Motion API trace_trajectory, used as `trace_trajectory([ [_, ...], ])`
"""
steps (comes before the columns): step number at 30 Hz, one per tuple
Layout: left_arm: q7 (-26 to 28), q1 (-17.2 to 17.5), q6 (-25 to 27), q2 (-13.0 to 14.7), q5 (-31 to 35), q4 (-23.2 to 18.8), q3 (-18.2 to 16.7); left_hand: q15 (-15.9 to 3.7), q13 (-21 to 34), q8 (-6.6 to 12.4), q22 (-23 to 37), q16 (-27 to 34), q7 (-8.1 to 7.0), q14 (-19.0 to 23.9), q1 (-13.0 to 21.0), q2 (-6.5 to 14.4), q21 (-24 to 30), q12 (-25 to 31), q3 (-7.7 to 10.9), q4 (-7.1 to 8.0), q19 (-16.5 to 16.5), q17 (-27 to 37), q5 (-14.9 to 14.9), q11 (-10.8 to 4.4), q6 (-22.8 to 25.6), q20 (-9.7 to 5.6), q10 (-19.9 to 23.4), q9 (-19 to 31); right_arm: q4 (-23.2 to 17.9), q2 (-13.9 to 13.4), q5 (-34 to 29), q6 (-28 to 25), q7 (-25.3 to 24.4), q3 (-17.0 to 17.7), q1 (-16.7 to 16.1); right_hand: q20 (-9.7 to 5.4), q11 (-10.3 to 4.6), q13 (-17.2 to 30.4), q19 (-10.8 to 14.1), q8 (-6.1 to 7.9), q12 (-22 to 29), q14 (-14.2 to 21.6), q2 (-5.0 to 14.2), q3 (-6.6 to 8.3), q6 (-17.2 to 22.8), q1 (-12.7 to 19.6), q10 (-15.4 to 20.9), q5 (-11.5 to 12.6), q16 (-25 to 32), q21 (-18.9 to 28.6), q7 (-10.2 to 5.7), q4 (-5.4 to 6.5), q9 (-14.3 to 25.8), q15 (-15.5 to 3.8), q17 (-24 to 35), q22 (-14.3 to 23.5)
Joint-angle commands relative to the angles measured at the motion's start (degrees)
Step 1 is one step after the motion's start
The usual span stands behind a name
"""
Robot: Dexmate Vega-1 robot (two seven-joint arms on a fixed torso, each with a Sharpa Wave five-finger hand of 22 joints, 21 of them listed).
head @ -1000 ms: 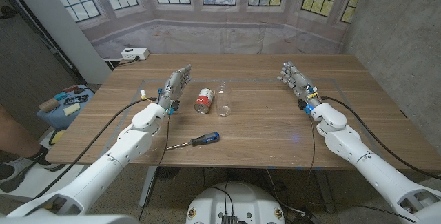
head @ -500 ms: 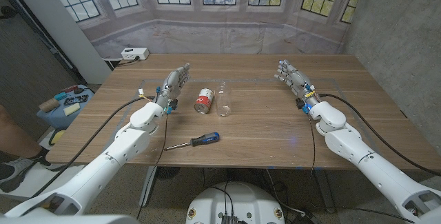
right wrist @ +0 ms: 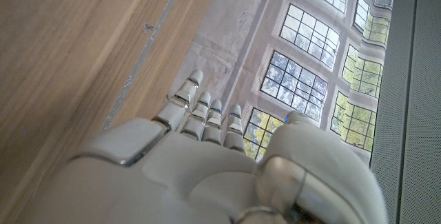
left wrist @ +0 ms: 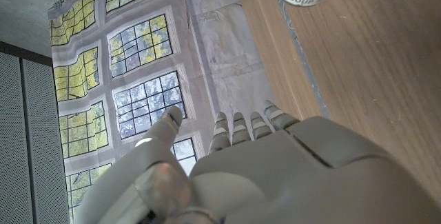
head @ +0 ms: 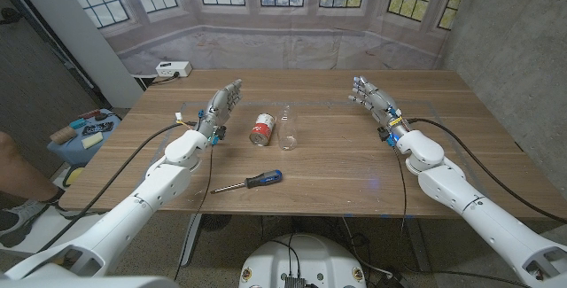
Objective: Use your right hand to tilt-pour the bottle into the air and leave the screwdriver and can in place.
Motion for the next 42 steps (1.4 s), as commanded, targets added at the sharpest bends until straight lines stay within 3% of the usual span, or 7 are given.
trace_trajectory([
  [1, 0.9, 0.5, -0.9, -0.2, 0.7, 0.0, 0.0, 0.39, 0.2, 0.29, 0.3, 0.2, 0.07, -0.1, 0.6, 0.1, -0.1, 0.1, 0.09, -0.47, 0.3, 0.1, 0.3, -0.25, 0.2, -0.06, 0.5, 0.3, -2.2, -2.2, -3.2, 2.6, 0.8, -0.1, -1.0, 0.44, 1.32, 0.0, 0.3, 0.27, 0.4, 0.0, -1.35, -0.38, 0.7, 0.1, 0.3, 0.1, -0.1, -0.3, 1.66, -0.54, 0.1, 0.28, -0.3, 0.1],
  [7, 0.9, 0.8, -1.2, 0.0, 1.1, -0.6, 0.1, 0.4, 0.2, 0.3, 0.3, 0.2, 0.07, 0.0, 0.8, 0.1, -0.2, 0.0, 0.03, -0.58, 0.3, 0.1, 0.3, -0.19, 0.2, -0.06, 0.5, 0.3, -3.2, -3.1, -5.6, 4.1, 0.4, -0.2, -1.8, 0.73, 4.27, -0.2, 0.7, 0.6, 0.6, 0.2, -2.67, -0.96, 2.1, -0.1, 1.0, 0.1, 0.0, -0.8, 3.9, -1.31, 0.1, 1.14, -1.1, 0.1],
  [20, 1.6, 2.6, -1.4, 0.9, 1.7, -2.8, -0.2, 0.5, 0.2, 0.31, 0.3, 0.3, 0.09, 0.2, 1.0, 0.1, -0.1, 0.1, -0.07, -0.78, 0.5, 0.1, 0.3, -0.26, 0.3, -0.1, 0.6, 0.3, -3.7, -4.5, -10.0, 6.9, 0.8, -0.7, -1.9, 1.33, 5.89, -0.3, 1.2, 0.14, 0.5, 0.2, -4.51, -1.69, 1.6, 0.0, 1.0, 0.2, -0.1, -1.2, 5.49, -2.37, 0.0, 2.59, -2.0, 0.1],
  [29, 1.7, 3.2, -1.4, 1.3, 1.9, -3.4, -0.3, 0.58, 0.2, 0.46, 0.3, 0.4, -0.18, 0.5, 1.3, 0.1, -0.1, 0.1, -0.2, -0.94, 0.7, 0.1, 0.3, -0.5, 0.6, -0.09, 0.7, 0.3, -6.2, -5.9, -14.5, 5.4, -1.5, -1.1, -2.8, 4.89, 6.25, -0.5, 3.8, -0.55, 0.3, 1.4, -5.2, -1.62, 0.0, 1.3, 0.8, 0.7, 0.3, -1.1, 5.7, -3.94, -0.1, 4.56, -3.0, 0.1],
  [32, 1.7, 3.3, -1.4, 1.3, 1.9, -3.5, -0.3, 0.62, 0.2, 0.47, 0.3, 0.4, -0.24, 0.6, 1.3, 0.1, -0.1, 0.1, -0.25, -0.98, 0.7, 0.1, 0.3, -0.47, 0.7, -0.08, 0.7, 0.3, -6.7, -6.2, -15.9, 5.2, -1.9, -1.3, -2.9, 4.94, 6.48, -0.6, 3.8, -0.7, 0.4, 1.9, -5.35, -1.61, -0.5, 1.5, 1.0, 0.8, 0.4, -1.3, 6.58, -4.27, -0.1, 5.21, -3.3, 0.1],
  [37, 2.2, 4.1, -1.6, 1.4, 1.8, -3.9, -0.5, 0.65, 0.2, 0.5, 0.3, 0.4, -0.21, 0.6, 1.4, 0.1, -0.2, 0.1, -0.31, -1.04, 0.7, 0.1, 0.3, -0.44, 0.8, -0.06, 0.8, 0.3, -7.2, -6.8, -17.4, 4.8, -1.1, -2.1, -2.4, 4.39, 8.92, -0.7, 4.6, -0.42, 0.7, 2.8, -6.31, -1.9, -0.1, 2.1, 2.4, 1.0, 0.5, -1.7, 10.01, -5.32, -0.1, 6.81, -4.0, 0.1],
  [42, 2.9, 4.9, -1.5, 1.6, 1.7, -4.4, -1.0, 0.82, 0.2, 0.48, 0.3, 0.4, -0.13, 0.7, 1.5, 0.2, -0.2, 0.1, -0.39, -1.09, 0.8, 0.1, 0.3, -0.25, 0.8, -0.1, 0.8, 0.3, -6.8, -6.3, -18.4, 4.9, -0.7, -3.0, -1.4, 3.98, 9.31, -0.8, 5.4, -0.36, 0.7, 3.0, -6.89, -2.27, 0.0, 1.7, 2.7, 1.1, 0.4, -1.7, 11.92, -5.52, -0.1, 7.21, -4.2, 0.1],
])
